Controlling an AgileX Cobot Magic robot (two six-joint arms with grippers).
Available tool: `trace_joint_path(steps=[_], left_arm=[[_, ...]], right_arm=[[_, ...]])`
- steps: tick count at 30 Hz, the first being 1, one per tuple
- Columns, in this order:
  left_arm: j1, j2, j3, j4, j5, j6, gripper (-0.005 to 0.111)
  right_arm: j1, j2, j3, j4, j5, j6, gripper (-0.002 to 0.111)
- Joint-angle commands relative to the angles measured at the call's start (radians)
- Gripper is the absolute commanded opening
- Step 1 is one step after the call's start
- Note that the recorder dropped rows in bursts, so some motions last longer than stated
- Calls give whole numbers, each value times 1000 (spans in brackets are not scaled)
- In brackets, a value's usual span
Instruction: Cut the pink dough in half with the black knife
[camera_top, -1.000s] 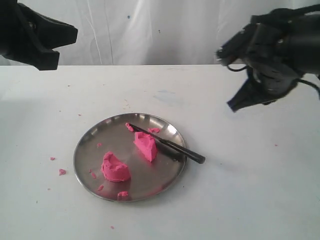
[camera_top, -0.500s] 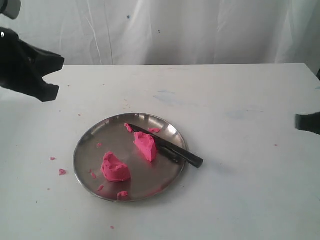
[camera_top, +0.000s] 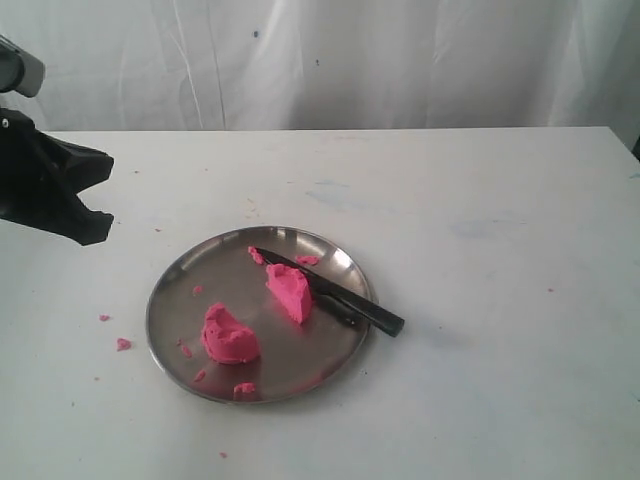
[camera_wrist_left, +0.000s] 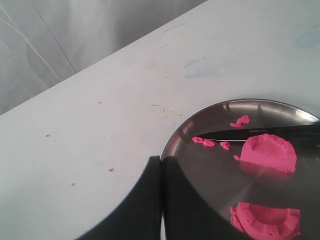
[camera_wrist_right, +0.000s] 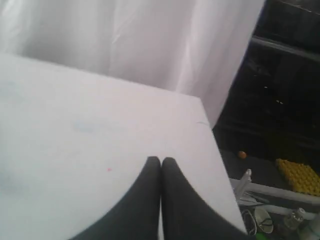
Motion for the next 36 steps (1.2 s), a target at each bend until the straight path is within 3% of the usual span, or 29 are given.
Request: trace_joint_path(steps=[1, 3, 7, 11, 17, 21, 24, 28, 32, 36], left_arm=[[-3, -13, 10, -6, 10, 1, 0], [-3, -13, 10, -6, 8, 1, 0], [-3, -13, 10, -6, 4, 1, 0], [-3, -13, 10, -6, 4, 1, 0], [-3, -13, 10, -6, 4, 1, 0], [-3, -13, 10, -6, 4, 1, 0], [-3, -15, 10, -6, 2, 1, 0], [-3, -15, 10, -6, 0, 1, 0], [-3, -15, 10, -6, 0, 1, 0], [-3, -15, 10, -6, 0, 1, 0]], right_arm=[[-4, -34, 24, 326, -59, -445, 0], [-4, -32, 31, 490, -185, -479, 0], [-4, -28, 35, 1042, -295, -324, 0], [-4, -28, 35, 1290, -297, -264, 0], [-4, -32, 33, 1287, -362, -279, 0], [-22, -34, 81, 1300, -615, -554, 0], [-110, -34, 138, 1290, -784, -649, 0], [-253, -34, 246, 1282, -880, -592, 0], [-333, -34, 346, 1095, -854, -384, 0], [-345, -34, 346, 801, -504, -298, 0]])
